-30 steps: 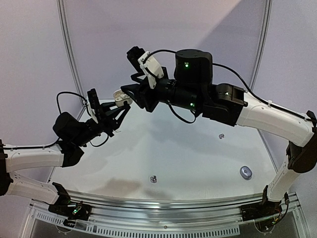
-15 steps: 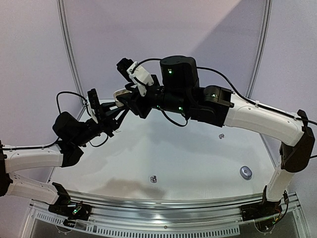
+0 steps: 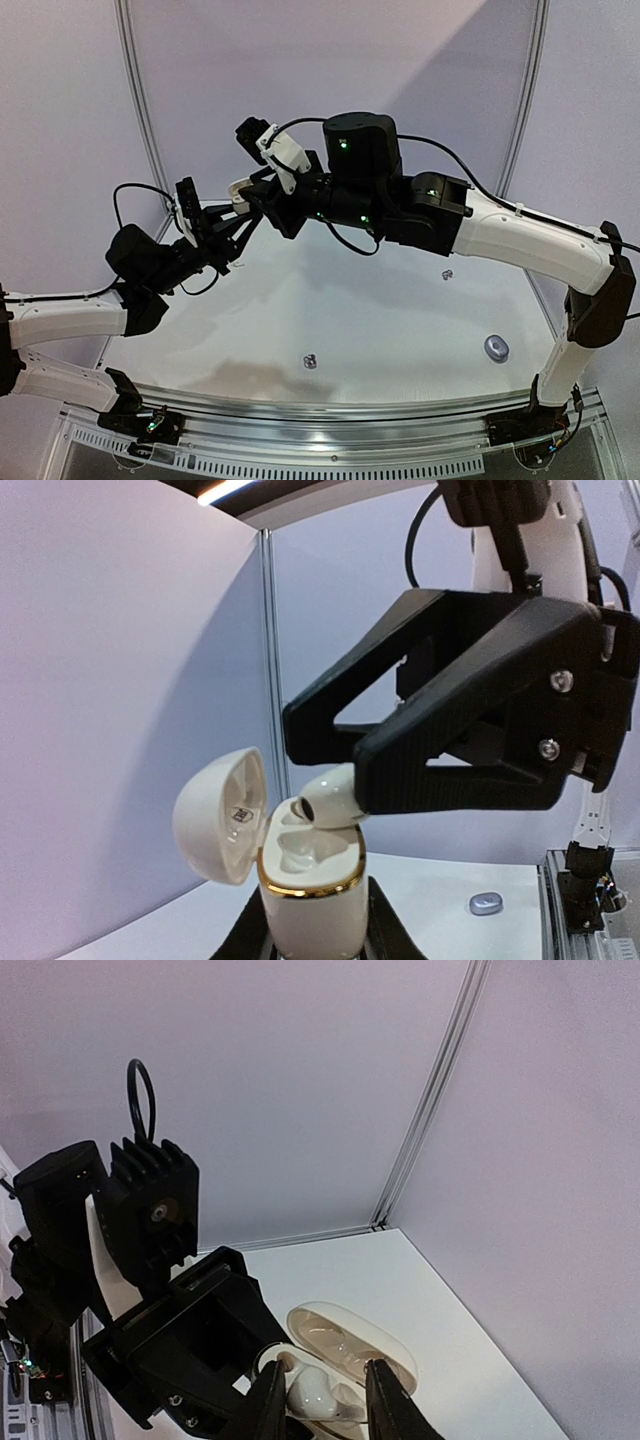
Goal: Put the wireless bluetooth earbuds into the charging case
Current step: Adjust the right earbud in the right side groove of the charging case.
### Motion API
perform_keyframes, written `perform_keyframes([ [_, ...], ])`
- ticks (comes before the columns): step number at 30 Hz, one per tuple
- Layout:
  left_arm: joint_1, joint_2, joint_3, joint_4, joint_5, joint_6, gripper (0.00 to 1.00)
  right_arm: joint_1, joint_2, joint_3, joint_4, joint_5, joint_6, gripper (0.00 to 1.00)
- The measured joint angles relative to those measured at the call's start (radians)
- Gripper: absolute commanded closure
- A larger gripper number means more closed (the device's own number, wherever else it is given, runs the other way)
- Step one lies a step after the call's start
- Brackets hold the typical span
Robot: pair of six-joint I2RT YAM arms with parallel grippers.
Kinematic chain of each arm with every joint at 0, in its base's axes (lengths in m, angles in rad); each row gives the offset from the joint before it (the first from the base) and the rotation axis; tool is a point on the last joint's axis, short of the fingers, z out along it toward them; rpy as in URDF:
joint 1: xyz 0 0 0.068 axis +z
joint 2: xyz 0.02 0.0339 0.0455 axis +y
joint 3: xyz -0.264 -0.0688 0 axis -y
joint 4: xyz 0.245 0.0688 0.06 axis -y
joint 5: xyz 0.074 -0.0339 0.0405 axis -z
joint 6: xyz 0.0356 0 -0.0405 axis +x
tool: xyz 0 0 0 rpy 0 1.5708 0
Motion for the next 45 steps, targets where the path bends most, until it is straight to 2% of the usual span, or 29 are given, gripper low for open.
perform_keyframes([
  [16,0.0,0.0,0.001,-0.007,0.004,0.0,1.0,-0.003,0.011,0.017,-0.014,0.029,0.014,0.83],
  [31,0.002,0.0,0.001,-0.015,0.004,0.001,1.0,-0.021,0.011,0.017,-0.034,0.025,0.039,0.85],
  [45,0.005,-0.001,0.001,-0.014,0.004,-0.002,1.0,-0.033,0.009,0.016,-0.022,0.014,0.071,0.59],
])
